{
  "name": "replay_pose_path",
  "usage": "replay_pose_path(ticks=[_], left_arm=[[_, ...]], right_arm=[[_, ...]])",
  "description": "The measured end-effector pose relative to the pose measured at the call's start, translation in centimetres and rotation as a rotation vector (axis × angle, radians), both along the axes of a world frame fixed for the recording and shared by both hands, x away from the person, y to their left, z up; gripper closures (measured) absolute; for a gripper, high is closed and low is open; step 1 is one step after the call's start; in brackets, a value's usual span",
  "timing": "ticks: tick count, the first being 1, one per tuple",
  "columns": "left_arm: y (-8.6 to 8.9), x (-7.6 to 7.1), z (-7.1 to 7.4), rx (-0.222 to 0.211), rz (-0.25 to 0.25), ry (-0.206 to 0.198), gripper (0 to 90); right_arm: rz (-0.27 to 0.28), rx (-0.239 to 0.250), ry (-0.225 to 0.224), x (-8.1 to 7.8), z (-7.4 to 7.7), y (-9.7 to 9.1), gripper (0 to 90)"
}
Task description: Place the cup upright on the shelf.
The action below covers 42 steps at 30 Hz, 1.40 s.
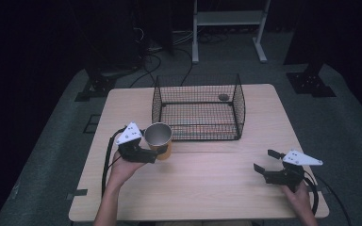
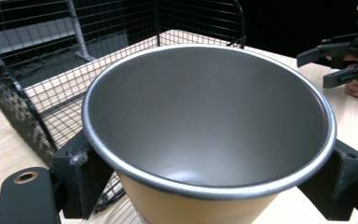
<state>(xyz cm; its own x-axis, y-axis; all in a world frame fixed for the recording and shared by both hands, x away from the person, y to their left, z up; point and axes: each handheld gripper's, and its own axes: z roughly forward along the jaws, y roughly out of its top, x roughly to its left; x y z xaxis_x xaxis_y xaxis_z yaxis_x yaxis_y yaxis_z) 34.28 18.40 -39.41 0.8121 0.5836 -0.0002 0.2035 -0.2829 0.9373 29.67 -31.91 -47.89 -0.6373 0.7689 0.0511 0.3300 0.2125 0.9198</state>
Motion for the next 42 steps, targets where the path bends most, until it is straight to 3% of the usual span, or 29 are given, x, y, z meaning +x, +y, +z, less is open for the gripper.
replay_pose_path(ticks=[9,28,38,42], left_arm=[[-1.4,0.4,0.5,0.028,-0.029,-0.001,14.3],[-6.2,1.9,3.5,0.062,-0.139,-0.045,14.3],[-7.8,3.0,4.1,0.061,-0.187,-0.030,14.3],[-8.4,3.5,4.5,0.080,-0.206,-0.028,14.3]], right_arm=[[0.006,-0.010,-0.004,0.0,0.0,0.1,12.9],[0.004,-0.007,-0.007,0.0,0.0,0.1,12.9],[0.006,-0.006,-0.004,0.0,0.0,0.1,12.9],[0.003,0.000,-0.002,0.0,0.0,0.0,12.9]])
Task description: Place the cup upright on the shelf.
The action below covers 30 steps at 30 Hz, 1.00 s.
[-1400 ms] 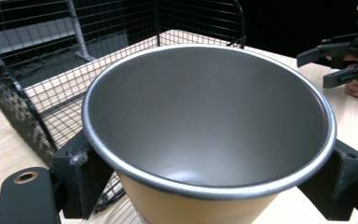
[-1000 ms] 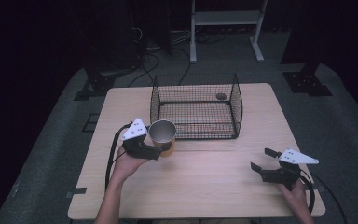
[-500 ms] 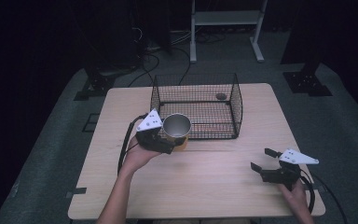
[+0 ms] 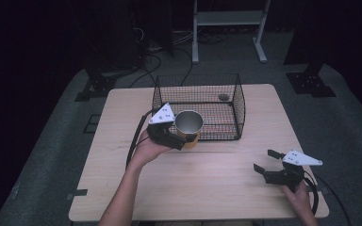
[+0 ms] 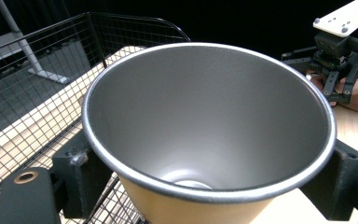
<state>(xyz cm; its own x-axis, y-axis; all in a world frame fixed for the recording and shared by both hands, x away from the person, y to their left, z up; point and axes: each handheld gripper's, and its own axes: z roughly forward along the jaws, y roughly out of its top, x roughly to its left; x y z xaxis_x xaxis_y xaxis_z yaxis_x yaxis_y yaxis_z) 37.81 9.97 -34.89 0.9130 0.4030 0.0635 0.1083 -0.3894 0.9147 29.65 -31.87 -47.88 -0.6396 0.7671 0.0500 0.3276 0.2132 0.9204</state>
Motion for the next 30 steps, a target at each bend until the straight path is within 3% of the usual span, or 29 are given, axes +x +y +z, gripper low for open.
replay_pose_path(ticks=[15,22,30], left_arm=[[-1.8,2.5,1.8,-0.001,-0.038,0.008,14.3],[-3.0,4.0,2.9,0.025,-0.060,0.004,14.3],[-4.1,5.7,3.0,0.045,-0.069,0.013,14.3]], right_arm=[[0.001,0.004,0.001,0.0,0.0,0.0,12.9],[0.002,0.001,-0.003,0.0,0.0,0.0,12.9],[0.005,0.003,-0.003,0.0,0.0,-0.1,12.9]])
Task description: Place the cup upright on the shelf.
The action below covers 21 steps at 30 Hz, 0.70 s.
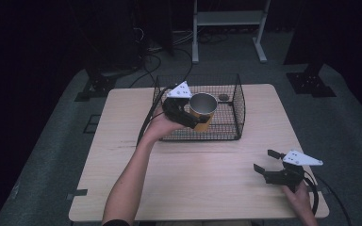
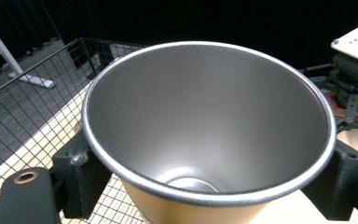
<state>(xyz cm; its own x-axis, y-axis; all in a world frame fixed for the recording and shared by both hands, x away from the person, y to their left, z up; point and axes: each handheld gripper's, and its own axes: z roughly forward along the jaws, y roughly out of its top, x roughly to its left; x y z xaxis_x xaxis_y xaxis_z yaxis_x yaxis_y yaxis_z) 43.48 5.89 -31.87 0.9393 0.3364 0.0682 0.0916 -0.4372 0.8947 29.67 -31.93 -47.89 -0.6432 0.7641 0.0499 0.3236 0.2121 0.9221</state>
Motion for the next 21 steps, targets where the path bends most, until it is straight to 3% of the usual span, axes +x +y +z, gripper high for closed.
replay_pose_path(ticks=[6,21], left_arm=[[-0.2,1.6,-0.4,-0.011,0.012,0.026,14.3],[-0.6,4.1,-0.5,-0.017,0.029,0.042,14.3]], right_arm=[[0.002,0.003,0.000,0.0,0.0,0.0,12.9],[0.005,0.006,0.002,0.0,0.0,0.0,13.0]])
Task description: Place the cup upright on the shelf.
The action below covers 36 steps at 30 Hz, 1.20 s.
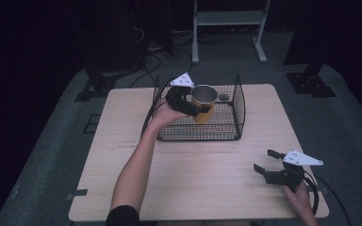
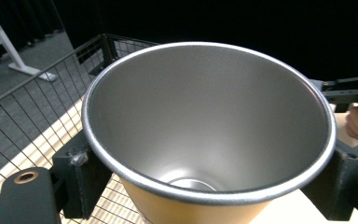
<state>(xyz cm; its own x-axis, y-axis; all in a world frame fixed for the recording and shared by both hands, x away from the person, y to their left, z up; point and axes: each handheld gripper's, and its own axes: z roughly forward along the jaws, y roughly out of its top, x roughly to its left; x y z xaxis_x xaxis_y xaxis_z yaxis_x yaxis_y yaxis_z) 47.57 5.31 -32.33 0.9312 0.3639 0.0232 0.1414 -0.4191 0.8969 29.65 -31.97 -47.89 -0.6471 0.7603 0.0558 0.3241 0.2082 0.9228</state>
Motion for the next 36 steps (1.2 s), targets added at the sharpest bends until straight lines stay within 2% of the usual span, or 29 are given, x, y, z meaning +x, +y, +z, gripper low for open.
replay_pose_path(ticks=[1,4,5,7,10,15,28,36], left_arm=[[-0.1,0.4,-0.1,-0.002,0.000,0.014,14.3],[-0.2,0.9,-0.2,-0.002,0.006,0.023,14.3],[-0.4,1.4,-0.3,0.015,0.008,0.030,14.3],[-0.5,1.9,-0.5,0.021,0.013,0.033,14.3],[-0.6,2.4,-0.6,0.015,0.016,0.049,14.3],[-1.3,3.4,-1.1,0.030,0.038,0.056,14.3],[-3.1,5.0,-2.6,0.038,0.030,0.067,14.3],[-3.5,6.1,-4.1,0.065,0.039,0.106,14.3]], right_arm=[[-0.001,0.001,0.000,0.0,0.0,0.0,12.9],[0.003,-0.001,-0.003,0.0,0.0,0.0,12.9],[0.004,0.000,-0.003,0.0,0.0,0.0,12.9],[0.004,0.001,-0.002,0.0,0.0,0.0,12.9],[0.003,0.001,-0.003,0.0,0.0,0.0,12.9],[0.003,0.003,-0.001,0.0,0.0,-0.1,12.9],[0.007,0.008,-0.002,0.0,0.0,-0.1,12.9],[0.010,0.012,-0.002,0.0,0.0,-0.1,13.0]])
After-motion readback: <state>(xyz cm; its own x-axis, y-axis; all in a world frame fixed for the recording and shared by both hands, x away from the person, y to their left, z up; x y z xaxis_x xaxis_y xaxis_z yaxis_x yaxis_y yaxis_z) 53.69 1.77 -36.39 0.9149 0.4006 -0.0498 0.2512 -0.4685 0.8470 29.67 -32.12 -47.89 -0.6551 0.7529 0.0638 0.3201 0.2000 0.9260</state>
